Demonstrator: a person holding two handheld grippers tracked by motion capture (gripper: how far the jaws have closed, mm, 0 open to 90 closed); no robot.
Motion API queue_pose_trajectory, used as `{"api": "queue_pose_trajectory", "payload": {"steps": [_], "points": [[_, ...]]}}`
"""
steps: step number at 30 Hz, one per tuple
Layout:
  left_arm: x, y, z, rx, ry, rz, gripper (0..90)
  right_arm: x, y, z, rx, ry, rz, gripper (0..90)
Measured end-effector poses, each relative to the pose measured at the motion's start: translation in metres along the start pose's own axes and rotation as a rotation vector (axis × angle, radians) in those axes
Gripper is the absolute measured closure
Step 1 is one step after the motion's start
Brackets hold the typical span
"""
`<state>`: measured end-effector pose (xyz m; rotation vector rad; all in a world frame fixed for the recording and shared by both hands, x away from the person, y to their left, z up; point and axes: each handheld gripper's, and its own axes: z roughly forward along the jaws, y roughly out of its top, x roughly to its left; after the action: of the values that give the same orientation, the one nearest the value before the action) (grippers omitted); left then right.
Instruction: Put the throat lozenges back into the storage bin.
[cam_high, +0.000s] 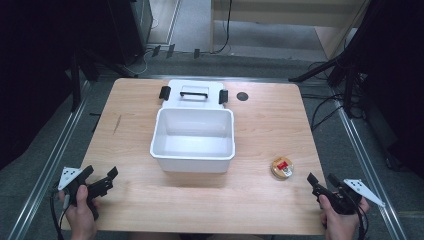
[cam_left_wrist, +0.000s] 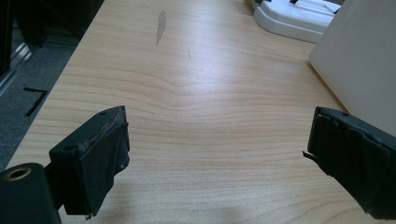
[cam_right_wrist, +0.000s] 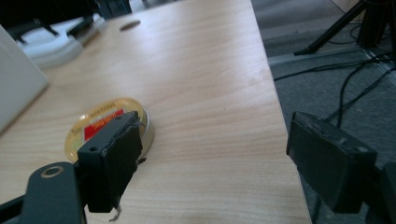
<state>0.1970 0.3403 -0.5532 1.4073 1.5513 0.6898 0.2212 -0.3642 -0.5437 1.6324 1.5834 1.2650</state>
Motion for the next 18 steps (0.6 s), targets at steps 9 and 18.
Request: {"api": "queue_pose_trajectory", "payload": {"steps": [9,18], "points": [[0.002,0.0,0.0,0.005,-0.01,-0.005,6.2,0.025,0.012,0.012,0.193,-0.039,-0.142,18.6],[0.001,0.001,0.001,0.008,-0.014,-0.004,6.3,0.041,0.028,0.019,0.392,-0.004,-0.217,19.2]]}}
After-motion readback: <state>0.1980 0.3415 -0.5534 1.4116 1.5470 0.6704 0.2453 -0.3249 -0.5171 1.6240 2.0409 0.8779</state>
